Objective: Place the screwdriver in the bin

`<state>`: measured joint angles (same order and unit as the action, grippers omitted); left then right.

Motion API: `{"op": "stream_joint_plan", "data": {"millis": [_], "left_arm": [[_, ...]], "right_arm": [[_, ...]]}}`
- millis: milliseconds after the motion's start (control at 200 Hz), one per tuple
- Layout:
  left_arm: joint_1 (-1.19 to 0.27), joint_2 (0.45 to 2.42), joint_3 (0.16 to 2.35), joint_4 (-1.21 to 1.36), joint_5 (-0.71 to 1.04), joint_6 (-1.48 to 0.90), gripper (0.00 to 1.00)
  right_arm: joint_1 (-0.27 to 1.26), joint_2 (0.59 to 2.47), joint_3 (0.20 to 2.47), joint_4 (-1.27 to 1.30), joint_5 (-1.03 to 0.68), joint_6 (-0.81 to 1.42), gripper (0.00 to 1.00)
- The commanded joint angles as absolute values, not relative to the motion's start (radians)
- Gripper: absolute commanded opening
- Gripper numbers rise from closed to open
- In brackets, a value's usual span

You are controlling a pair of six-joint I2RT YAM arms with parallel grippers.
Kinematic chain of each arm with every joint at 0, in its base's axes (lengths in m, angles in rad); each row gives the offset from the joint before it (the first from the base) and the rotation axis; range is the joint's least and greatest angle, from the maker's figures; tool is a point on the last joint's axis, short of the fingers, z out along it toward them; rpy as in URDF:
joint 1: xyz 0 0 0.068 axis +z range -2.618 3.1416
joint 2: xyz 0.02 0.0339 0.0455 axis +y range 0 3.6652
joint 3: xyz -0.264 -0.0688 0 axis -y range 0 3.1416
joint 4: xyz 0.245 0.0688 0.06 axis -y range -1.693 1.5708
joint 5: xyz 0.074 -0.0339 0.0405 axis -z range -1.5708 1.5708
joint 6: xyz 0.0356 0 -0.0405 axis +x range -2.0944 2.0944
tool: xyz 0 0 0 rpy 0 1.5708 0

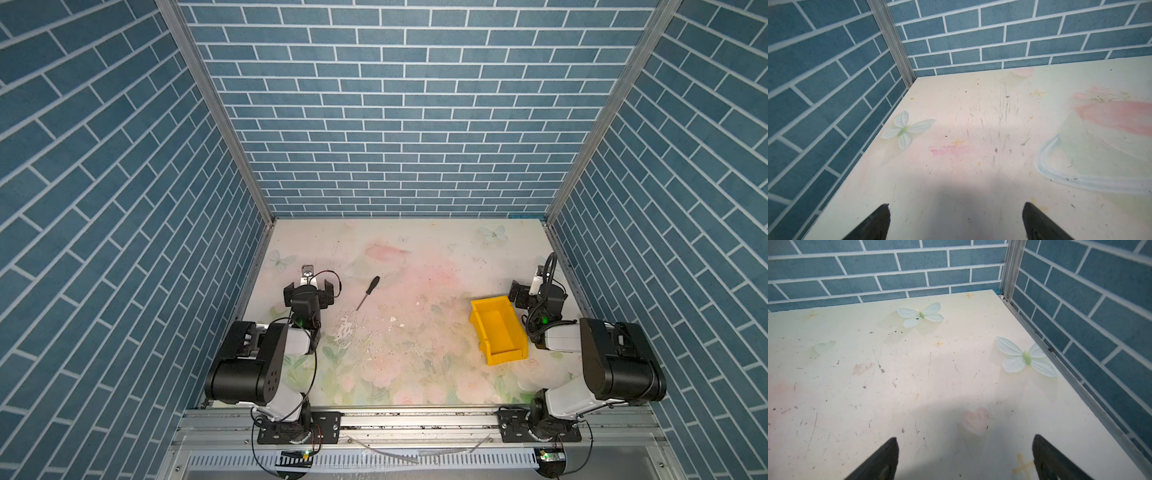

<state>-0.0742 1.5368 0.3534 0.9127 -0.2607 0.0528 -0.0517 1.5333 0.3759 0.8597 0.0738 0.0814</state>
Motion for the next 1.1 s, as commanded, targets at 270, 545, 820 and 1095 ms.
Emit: {"op": "stream_joint_plan", "data": {"millis": [270,545,820,1095], "left_arm": [[-0.069,1.535,0.366,0.918,-0.255,0.051,1.00],[-0.069,1.536,0.366,0.918,-0.255,0.051,1.00],[-0.069,1.535,0.366,0.919,-0.255,0.051,1.00],[-0.078,1.487,0.347,0.919,-0.241,0.069,1.00]], "right_arm": [[-0.055,1.535,0.390,0.866,0.061,0.077,0.99],[-0.055,1.538,0.407,0.836,-0.004,0.052,0.99],[-0.056,1.539,0.408,0.833,-0.007,0.052,0.99],[-0.055,1.484,0.370,0.865,0.015,0.057,0.99]]}}
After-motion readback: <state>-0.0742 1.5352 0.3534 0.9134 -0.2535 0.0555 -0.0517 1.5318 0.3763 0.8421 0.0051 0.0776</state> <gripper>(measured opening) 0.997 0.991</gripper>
